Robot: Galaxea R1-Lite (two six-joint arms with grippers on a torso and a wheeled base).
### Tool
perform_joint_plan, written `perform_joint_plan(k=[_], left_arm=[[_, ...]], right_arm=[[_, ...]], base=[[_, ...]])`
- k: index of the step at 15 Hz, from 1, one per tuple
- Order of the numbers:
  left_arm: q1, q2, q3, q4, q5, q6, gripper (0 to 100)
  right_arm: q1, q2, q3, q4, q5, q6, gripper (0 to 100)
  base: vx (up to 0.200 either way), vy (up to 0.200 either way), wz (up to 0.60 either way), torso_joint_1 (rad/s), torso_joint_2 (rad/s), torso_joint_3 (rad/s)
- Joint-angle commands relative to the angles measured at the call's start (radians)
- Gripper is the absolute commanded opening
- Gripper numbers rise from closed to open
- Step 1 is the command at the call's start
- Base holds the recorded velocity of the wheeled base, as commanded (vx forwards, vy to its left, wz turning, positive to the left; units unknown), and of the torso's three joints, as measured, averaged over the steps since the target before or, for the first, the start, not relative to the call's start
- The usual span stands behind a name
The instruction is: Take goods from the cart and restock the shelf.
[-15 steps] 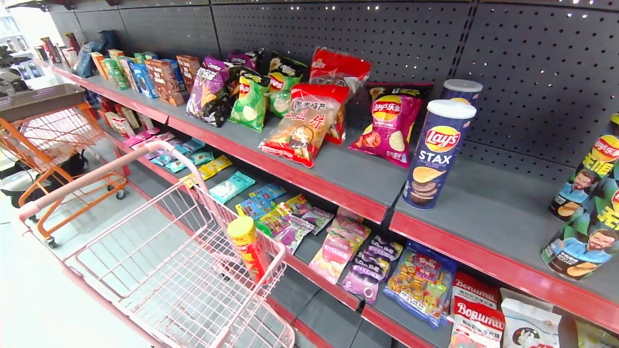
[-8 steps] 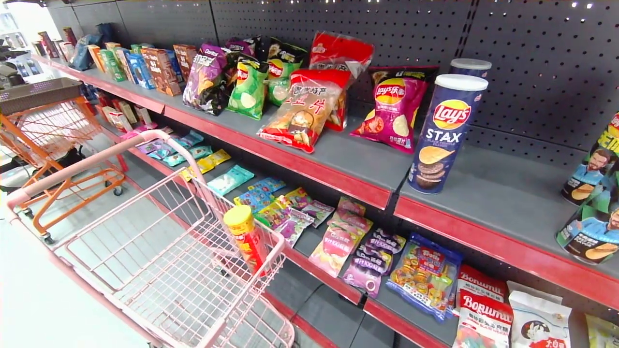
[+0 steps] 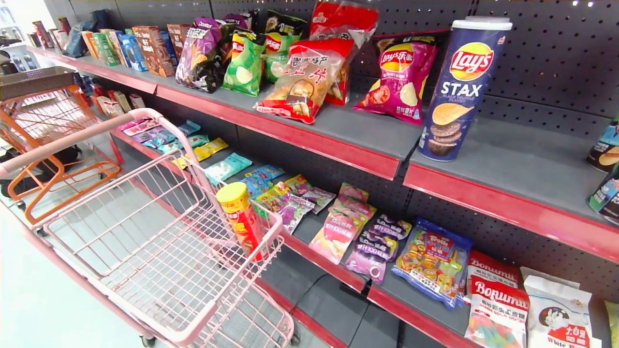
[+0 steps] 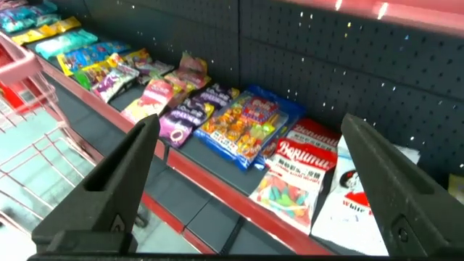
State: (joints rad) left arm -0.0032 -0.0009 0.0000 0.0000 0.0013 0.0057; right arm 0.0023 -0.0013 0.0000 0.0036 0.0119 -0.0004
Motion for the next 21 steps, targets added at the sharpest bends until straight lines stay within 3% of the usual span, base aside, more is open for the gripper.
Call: perform_joint_plan(k=[1, 6, 7, 8, 9, 10, 11, 13, 14, 16, 17, 18, 19, 20, 21], left_arm=[[0.002, 0.001, 0.000, 0.000, 0.000, 0.000, 100], [0.000, 0.001, 0.000, -0.002, -0.018, 0.008, 100], [0.000, 0.007, -0.018, -0.006, -0.072, -0.006, 100], [-0.020, 0.070, -0.104, -0.008, -0.081, -0.036, 100], [-0.049, 0.381, -0.373, -0.017, -0.050, -0.176, 100], [-0.047, 0.556, -0.528, -0.048, -0.035, -0.245, 100], [-0.046, 0.697, -0.597, -0.094, -0.033, -0.250, 100], [-0.046, 0.835, -0.611, -0.152, -0.037, -0.236, 100], [-0.043, 0.996, -0.612, -0.198, -0.033, -0.214, 100], [-0.043, 1.188, -0.612, -0.365, -0.046, -0.208, 100], [-0.043, 1.320, -0.617, -0.502, -0.063, -0.207, 100], [-0.043, 1.326, -0.617, -0.508, -0.064, -0.207, 100], [-0.044, 1.441, -0.618, -0.607, -0.135, -0.191, 100], [-0.044, 1.492, -0.617, -0.620, -0.198, -0.174, 100], [-0.046, 1.535, -0.617, -0.623, -0.218, -0.150, 100]], right_arm=[[0.001, 0.001, 0.000, -0.001, 0.000, 0.000, 100], [0.001, 0.001, 0.000, -0.001, 0.002, 0.000, 100], [0.001, 0.001, 0.000, -0.001, 0.002, 0.000, 100], [0.001, 0.001, 0.000, -0.001, 0.002, 0.000, 100], [0.001, 0.001, 0.000, -0.001, 0.002, 0.000, 100], [0.001, 0.001, 0.000, -0.001, 0.002, 0.000, 100], [0.001, 0.001, 0.000, -0.001, 0.002, 0.000, 100], [0.001, 0.001, 0.000, -0.001, 0.002, 0.000, 100], [0.001, 0.001, 0.000, -0.001, 0.002, 0.000, 100], [-0.001, 0.001, 0.000, -0.001, 0.002, 0.000, 100], [0.001, 0.001, 0.000, -0.001, 0.002, 0.000, 100], [0.001, 0.001, 0.000, -0.001, 0.002, 0.000, 100], [0.001, 0.001, 0.000, -0.001, 0.002, 0.000, 100], [0.001, 0.001, 0.000, -0.001, 0.002, 0.000, 100], [0.001, 0.001, 0.000, -0.001, 0.002, 0.000, 100]], base=[[0.000, 0.000, 0.00, -0.159, 0.52, 0.364], [0.000, 0.000, 0.00, -0.094, 0.35, 0.254], [0.000, 0.000, 0.00, -0.017, 0.08, 0.056], [0.000, 0.000, 0.00, 0.000, 0.00, 0.000], [0.000, 0.000, 0.00, 0.000, 0.00, 0.000], [0.000, 0.000, 0.00, 0.000, 0.00, 0.000], [0.000, 0.000, 0.00, 0.000, 0.00, 0.000], [0.000, 0.000, 0.00, 0.000, 0.00, 0.000], [0.000, 0.000, 0.00, 0.000, 0.00, 0.000], [0.000, 0.000, 0.00, 0.000, 0.00, 0.000], [0.000, 0.000, 0.00, 0.000, 0.00, 0.000], [0.000, 0.000, 0.00, 0.000, 0.00, 0.000], [0.000, 0.000, 0.00, 0.000, 0.00, 0.000], [0.000, 0.000, 0.00, 0.000, 0.00, 0.000], [0.000, 0.000, 0.00, 0.000, 0.00, 0.000]])
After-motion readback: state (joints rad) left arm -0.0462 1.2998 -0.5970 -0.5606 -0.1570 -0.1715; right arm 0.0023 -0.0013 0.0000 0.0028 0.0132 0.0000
